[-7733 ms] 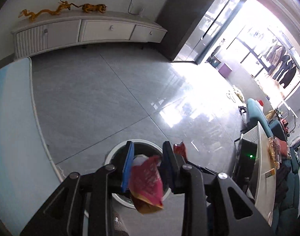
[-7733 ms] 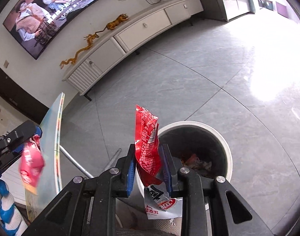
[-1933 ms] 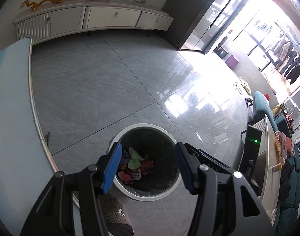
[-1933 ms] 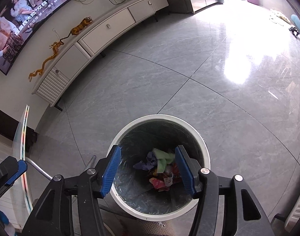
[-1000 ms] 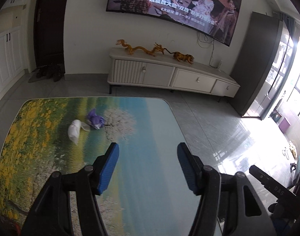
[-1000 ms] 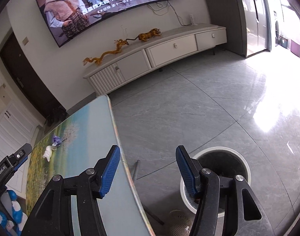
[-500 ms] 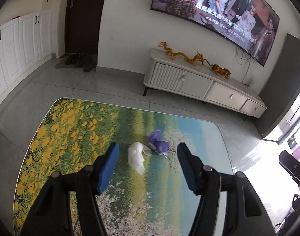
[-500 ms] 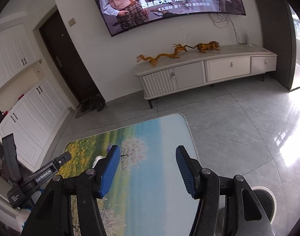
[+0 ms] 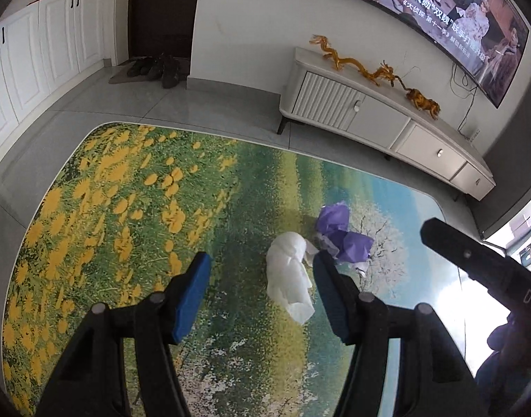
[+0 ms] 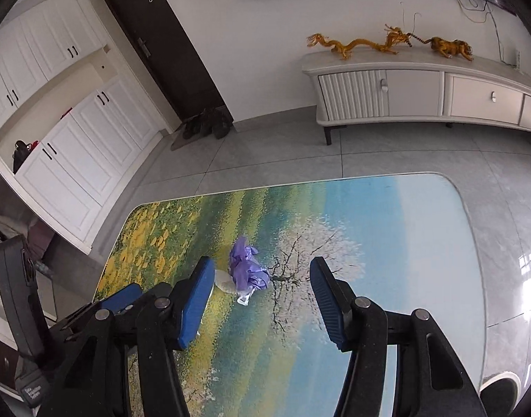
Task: Collect trash
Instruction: 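Grasp the small purple bag with the right tool while the left tool grasps the white tissue, then carry the purple bag and white tissue off the table to above the bin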
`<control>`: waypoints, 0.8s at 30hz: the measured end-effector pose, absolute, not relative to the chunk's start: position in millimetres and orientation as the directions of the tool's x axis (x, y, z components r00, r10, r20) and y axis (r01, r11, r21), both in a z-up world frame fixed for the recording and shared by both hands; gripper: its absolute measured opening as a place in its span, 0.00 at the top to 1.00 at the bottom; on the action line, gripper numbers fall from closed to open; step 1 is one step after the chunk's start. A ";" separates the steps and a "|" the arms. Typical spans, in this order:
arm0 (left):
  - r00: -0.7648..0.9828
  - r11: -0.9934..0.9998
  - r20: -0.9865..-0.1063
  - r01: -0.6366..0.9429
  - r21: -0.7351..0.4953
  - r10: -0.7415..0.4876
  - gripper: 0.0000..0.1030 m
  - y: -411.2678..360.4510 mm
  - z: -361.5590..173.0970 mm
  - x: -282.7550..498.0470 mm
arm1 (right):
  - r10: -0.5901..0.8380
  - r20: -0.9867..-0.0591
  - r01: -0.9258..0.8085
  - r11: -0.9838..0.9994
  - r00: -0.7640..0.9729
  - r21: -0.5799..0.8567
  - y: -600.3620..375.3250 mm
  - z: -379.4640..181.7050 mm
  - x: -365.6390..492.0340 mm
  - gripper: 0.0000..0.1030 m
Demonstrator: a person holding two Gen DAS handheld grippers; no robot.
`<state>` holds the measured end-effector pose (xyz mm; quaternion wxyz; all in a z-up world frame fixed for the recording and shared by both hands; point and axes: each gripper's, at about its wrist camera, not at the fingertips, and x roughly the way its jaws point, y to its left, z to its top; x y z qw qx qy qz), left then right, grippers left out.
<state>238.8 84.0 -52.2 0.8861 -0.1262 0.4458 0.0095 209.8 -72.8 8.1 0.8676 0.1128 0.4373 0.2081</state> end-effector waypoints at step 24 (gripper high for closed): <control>0.570 0.969 -0.820 -0.168 -0.181 -0.055 0.85 80.0 -86.6 242.4 | 0.509 -0.751 -0.312 0.858 0.421 0.407 -32.4 -53.8 241.8 0.68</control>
